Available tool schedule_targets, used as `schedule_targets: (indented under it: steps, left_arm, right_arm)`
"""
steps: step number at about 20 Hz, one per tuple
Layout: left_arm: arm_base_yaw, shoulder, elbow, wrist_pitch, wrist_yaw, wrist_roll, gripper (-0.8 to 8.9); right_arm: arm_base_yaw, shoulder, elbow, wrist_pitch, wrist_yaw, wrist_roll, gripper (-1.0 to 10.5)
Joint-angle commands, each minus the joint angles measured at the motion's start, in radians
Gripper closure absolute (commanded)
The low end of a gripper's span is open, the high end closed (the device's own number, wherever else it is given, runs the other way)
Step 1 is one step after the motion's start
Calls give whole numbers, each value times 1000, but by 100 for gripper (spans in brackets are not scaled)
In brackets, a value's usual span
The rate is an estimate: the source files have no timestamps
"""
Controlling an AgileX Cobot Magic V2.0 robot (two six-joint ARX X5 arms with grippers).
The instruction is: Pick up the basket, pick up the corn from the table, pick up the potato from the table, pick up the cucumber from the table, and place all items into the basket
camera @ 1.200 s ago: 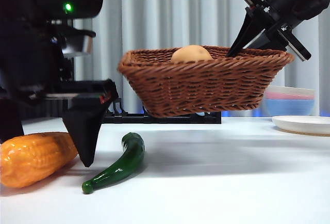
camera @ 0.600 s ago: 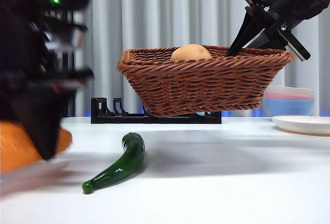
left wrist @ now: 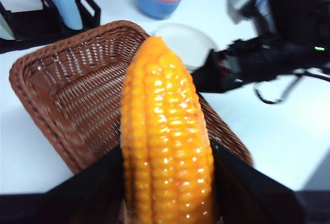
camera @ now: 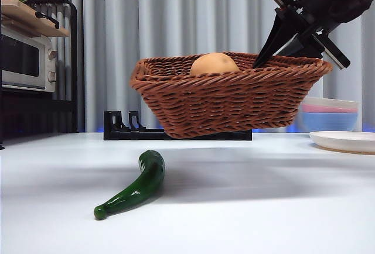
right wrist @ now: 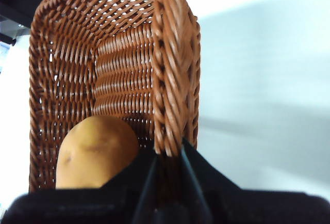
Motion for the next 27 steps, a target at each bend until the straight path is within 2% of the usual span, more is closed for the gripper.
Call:
schedule_targets:
  steps: [1, 6, 10, 11, 12, 13, 14, 19, 24, 27]
  left_arm:
    - [43, 140, 55, 13, 0, 35, 822]
    - [105, 431, 206, 33, 2, 38, 821]
    - [111, 537, 235, 16, 3, 46, 802]
    - [111, 549, 235, 4, 5, 52, 687]
    - [111, 551, 235, -6, 4, 53, 480]
    - [111, 552, 235, -3, 4, 53, 225]
    - [110, 552, 235, 4, 5, 53, 178]
    - [110, 546, 270, -44, 36, 49, 183]
    - [96, 416, 415, -310, 126, 103, 184]
    - [67, 257, 424, -461, 130, 132, 185]
  right_arm:
    - [16, -5, 4, 14, -13, 2, 962]
    - [22, -5, 4, 11, -16, 3, 962]
    - [22, -5, 4, 11, -16, 3, 962]
    - [22, -5, 4, 11, -17, 2, 962]
    - [22, -5, 4, 11, -17, 2, 962]
    - [22, -5, 4, 11, -16, 2, 962]
    - [22, -5, 4, 11, -17, 2, 962]
    - [21, -5, 4, 12, -12, 2, 962]
    - [-16, -5, 4, 60, -13, 4, 962]
    - [-51, -5, 5, 76, -13, 19, 962]
